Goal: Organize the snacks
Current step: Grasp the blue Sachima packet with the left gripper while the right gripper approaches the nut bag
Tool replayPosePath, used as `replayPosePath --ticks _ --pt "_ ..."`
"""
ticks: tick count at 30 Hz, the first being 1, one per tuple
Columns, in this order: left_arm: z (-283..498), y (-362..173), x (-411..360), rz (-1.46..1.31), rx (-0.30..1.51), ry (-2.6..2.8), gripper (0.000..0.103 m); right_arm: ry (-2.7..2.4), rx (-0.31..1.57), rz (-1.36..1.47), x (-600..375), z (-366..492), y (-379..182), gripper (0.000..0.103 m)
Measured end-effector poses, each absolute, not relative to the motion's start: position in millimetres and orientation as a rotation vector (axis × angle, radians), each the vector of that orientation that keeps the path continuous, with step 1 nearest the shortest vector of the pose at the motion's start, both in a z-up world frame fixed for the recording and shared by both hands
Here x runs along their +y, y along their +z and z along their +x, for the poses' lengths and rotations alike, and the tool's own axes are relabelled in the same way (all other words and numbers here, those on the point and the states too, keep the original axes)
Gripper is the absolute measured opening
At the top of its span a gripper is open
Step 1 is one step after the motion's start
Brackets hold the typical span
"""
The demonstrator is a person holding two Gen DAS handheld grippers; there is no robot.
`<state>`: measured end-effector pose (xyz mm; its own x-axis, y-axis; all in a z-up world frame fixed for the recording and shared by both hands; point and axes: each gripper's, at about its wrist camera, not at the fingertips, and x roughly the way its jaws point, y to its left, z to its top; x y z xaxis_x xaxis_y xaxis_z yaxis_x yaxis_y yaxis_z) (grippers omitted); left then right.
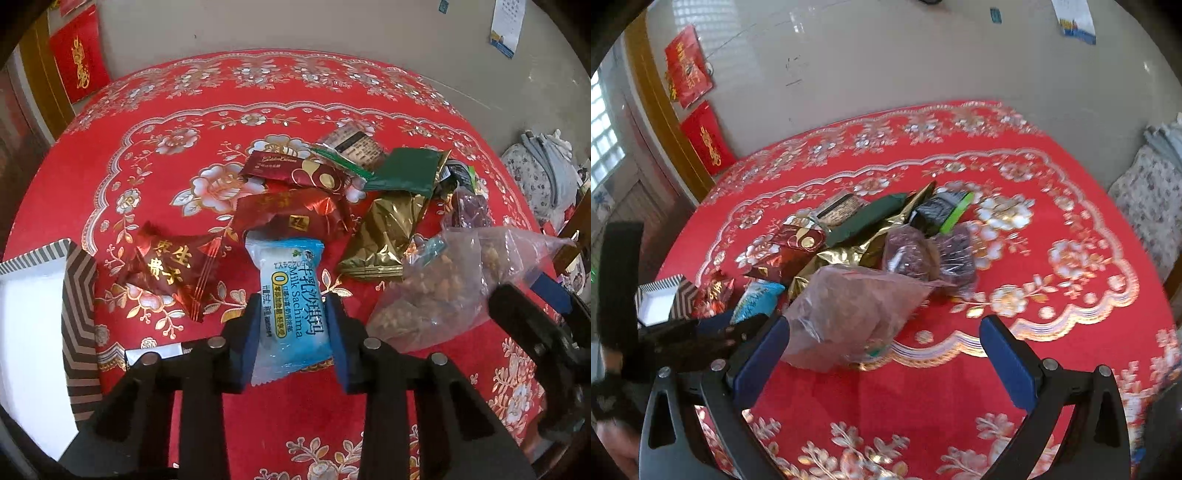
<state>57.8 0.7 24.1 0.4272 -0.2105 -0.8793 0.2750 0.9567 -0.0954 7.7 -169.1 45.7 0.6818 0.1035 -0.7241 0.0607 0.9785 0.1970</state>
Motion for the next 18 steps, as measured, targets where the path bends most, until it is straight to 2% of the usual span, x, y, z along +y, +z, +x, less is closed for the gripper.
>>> replayPosePath --ticks 6,11,13,15,18 --pt "56 26 6 0.054 1.088 -0.310 0.036 0.032 0.790 0.142 -164 3 55 0.103" --pt "56 26 9 0.057 1.085 -0.311 0.036 0.100 0.661 -0.121 -153 -14 75 0.103" --pt "56 26 10 0.052 1.085 -0.310 0.036 0.122 0.670 -0.208 -150 -14 77 0.103" --pt "57 26 9 0.048 1.082 -0.308 0.036 0.112 0.713 -0.189 -150 -9 74 0.103" --pt "57 25 7 0.047 1.081 -0.303 0.036 0.124 0.776 -0.011 -157 2 64 0.103"
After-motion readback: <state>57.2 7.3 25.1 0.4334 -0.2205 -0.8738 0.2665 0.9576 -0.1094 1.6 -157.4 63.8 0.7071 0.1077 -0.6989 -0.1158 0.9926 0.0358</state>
